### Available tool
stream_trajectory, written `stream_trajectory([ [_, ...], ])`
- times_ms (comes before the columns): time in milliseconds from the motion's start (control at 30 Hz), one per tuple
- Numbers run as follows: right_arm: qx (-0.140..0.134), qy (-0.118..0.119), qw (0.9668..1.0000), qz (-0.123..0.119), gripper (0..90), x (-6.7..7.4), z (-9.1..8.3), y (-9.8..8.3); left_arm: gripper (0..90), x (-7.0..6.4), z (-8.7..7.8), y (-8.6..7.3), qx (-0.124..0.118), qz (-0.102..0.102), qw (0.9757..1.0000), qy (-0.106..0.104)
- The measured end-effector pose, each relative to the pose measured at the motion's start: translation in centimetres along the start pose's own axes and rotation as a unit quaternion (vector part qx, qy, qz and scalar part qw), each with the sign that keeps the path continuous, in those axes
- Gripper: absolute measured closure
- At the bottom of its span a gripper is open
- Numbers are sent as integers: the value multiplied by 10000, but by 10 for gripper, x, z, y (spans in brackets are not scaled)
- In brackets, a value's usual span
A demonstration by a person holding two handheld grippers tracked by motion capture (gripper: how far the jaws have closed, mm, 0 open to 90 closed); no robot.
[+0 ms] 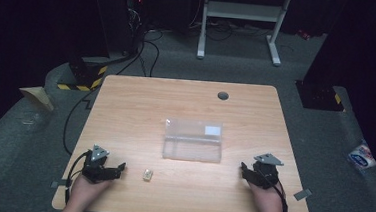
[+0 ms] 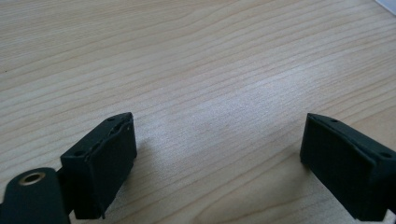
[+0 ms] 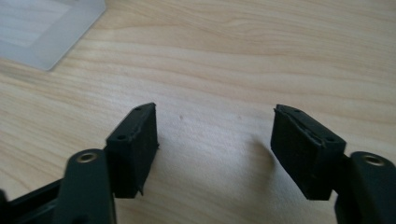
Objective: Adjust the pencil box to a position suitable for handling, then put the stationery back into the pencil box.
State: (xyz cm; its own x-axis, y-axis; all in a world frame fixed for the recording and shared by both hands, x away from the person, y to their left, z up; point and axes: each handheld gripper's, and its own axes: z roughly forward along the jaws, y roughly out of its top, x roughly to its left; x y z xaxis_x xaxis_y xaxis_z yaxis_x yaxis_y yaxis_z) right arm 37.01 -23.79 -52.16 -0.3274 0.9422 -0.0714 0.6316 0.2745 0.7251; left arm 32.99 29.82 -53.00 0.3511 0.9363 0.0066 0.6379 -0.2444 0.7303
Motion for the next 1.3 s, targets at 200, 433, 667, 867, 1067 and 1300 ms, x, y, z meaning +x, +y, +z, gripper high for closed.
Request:
stream_trajectory([
  [200,-4,103,9994,336,300,-7,-1,-4,196,-2,-3,-1,-41,17,10000,-24],
  [433,5,20,9993,362,302,-5,-2,-5,278,-11,-11,5,-162,39,9998,-87],
  [667,-11,38,9994,334,303,-5,-1,-5,298,-38,-17,10,-274,364,9980,-449],
  [867,-6,34,9994,332,303,-5,-1,-5,284,-60,-16,13,-200,646,9949,-753],
  [1067,-8,20,9995,318,307,-5,-1,-4,285,-77,-13,14,-190,766,9915,-1034],
  [1300,-12,19,9995,311,309,-4,-1,-4,285,-91,-9,15,-133,850,9904,-1081],
])
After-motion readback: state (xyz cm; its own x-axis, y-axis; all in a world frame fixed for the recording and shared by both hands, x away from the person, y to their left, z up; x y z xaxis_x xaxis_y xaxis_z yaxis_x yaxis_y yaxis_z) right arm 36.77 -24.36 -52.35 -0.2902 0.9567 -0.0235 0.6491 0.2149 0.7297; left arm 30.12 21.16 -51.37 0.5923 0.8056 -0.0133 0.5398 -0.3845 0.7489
